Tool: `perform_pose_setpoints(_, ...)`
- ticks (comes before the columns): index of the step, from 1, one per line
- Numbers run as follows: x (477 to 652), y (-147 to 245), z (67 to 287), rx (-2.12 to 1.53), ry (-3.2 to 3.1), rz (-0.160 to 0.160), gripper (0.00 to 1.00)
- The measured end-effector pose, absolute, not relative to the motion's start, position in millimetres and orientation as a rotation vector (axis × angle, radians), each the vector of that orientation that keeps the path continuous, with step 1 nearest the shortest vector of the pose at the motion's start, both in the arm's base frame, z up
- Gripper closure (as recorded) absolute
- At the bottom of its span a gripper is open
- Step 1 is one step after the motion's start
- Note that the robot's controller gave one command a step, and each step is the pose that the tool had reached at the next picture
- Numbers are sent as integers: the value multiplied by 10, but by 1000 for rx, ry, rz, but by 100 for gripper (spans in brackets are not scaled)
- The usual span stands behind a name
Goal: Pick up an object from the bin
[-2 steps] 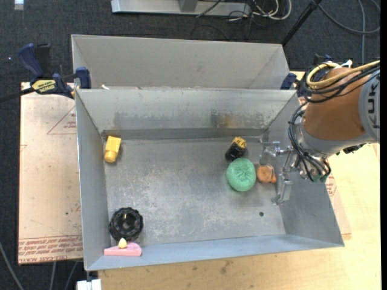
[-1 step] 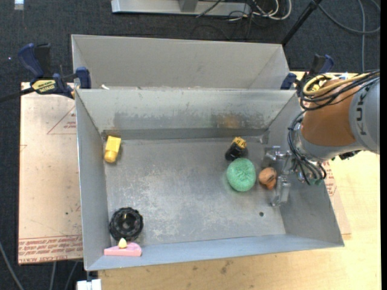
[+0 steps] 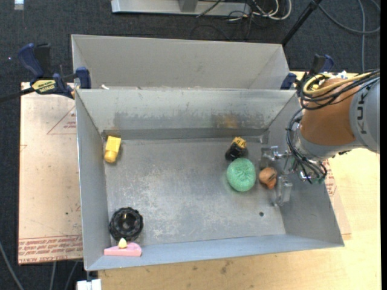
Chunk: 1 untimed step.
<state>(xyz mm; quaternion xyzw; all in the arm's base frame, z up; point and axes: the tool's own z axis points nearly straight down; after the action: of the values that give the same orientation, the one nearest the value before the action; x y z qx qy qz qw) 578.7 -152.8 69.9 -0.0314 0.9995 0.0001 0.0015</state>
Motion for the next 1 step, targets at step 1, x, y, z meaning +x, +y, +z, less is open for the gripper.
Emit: perform_pose_setpoints(1,5772,-1534,695,50,3135,2,0)
